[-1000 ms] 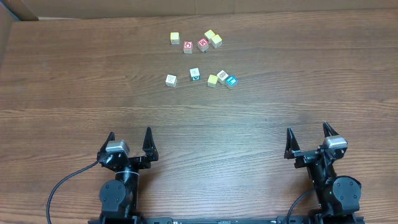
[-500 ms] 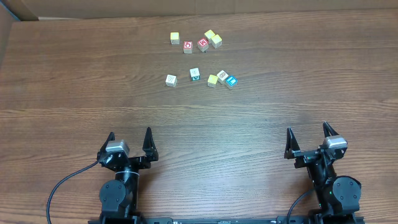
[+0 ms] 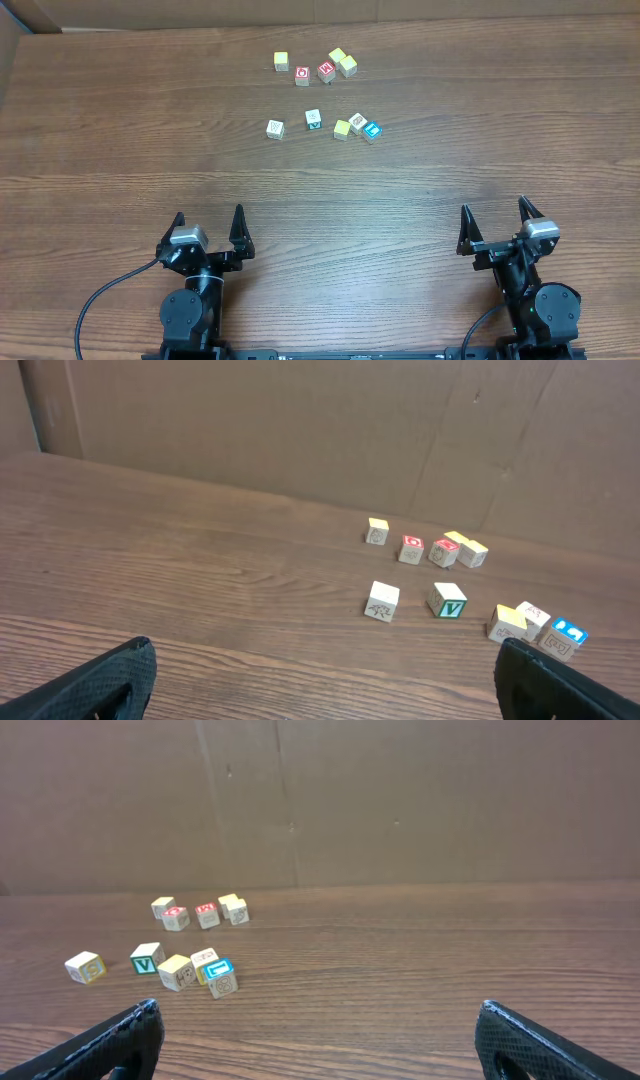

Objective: Flip 5 blocks

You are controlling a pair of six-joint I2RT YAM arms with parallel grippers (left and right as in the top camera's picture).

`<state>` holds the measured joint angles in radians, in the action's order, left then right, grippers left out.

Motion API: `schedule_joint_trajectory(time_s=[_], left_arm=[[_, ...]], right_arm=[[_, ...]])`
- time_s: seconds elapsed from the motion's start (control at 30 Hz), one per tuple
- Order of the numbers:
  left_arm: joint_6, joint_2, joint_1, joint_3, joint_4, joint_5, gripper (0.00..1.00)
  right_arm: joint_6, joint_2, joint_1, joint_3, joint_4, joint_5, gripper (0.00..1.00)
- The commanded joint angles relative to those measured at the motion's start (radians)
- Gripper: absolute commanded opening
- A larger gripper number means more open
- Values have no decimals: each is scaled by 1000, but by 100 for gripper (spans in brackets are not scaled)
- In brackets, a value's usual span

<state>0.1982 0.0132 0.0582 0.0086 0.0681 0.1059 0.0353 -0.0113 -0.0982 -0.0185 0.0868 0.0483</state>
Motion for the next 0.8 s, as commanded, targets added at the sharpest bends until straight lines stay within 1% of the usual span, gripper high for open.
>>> schedule_joint_trajectory(time_s=[0.0, 0.17, 0.33, 0.43, 0.57, 0.67, 0.77], left_arm=[[-27, -9, -6, -4, 0, -5, 100], [-27, -9, -6, -4, 0, -5, 100], [-27, -9, -6, -4, 0, -5, 100], [-27, -9, -6, -4, 0, -5, 100], [-27, -9, -6, -4, 0, -5, 99], [-27, -9, -6, -4, 0, -5, 100], [-27, -9, -6, -4, 0, -5, 100]], right_arm=[[17, 7, 4, 11, -6, 3, 100], [18, 7, 4, -3, 7, 63, 100], [17, 7, 4, -138, 124, 88, 100], [17, -6, 4, -289, 231, 88, 100], [18, -95, 4, -551, 354, 85, 100], [18, -224, 4, -784, 454, 85, 100], [17, -395, 4, -1033, 578, 88, 100]])
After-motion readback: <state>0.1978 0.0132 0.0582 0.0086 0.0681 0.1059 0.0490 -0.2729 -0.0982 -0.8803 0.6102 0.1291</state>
